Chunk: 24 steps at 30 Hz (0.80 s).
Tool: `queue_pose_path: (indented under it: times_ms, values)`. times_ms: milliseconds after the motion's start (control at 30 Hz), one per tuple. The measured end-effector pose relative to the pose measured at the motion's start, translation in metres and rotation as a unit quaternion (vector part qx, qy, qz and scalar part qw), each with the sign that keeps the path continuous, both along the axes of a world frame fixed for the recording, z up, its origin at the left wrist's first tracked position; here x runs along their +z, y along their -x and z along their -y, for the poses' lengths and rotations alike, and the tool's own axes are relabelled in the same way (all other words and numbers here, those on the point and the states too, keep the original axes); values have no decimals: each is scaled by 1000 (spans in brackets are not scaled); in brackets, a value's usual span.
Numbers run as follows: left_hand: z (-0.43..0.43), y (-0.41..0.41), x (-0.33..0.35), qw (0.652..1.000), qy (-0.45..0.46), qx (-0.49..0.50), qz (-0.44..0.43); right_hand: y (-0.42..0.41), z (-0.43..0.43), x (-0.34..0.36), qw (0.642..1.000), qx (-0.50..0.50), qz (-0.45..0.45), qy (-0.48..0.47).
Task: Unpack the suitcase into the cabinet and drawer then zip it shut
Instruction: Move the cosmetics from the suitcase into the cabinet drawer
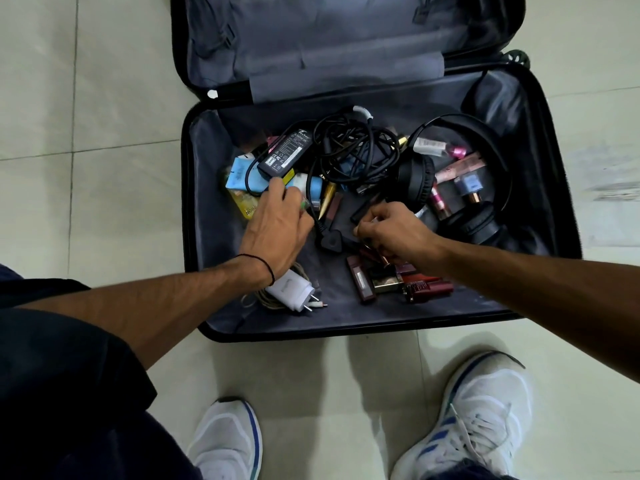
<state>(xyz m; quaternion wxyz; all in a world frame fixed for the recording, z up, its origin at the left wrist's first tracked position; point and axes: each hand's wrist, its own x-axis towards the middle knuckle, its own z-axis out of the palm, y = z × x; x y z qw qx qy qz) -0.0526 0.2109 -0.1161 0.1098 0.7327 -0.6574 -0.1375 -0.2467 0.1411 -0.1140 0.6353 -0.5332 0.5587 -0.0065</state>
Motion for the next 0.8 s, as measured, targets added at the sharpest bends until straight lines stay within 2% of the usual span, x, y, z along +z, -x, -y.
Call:
queue_pose_path:
  times_ms: [67,200,400,500,600,667,700,800]
  values:
    - [1,-4,-4,998,-4,-49,38,2,-1,-1,1000,4,-3,5]
    - [-1,-7,-12,981,-74,-121,135,7,-4,-1,1000,10,-10,12]
    - [1,-6,-5,969,-95,-178,140,17,-4,0,999,34,-16,18]
    - [3,-8,1,952,-134,-189,200,22,-3,-3,999,41,-15,20]
    - [10,-7,7,948,-139,-151,243,27,-2,-6,998,53,-29,26]
    - [19,-2,15,960,-150,-106,212,31,-1,-5,996,65,-44,37]
    - [23,1,18,970,-164,-74,163,34,0,-3,994,74,-57,51]
    - [35,11,24,978,-199,45,-53,42,3,4,988,89,-90,93]
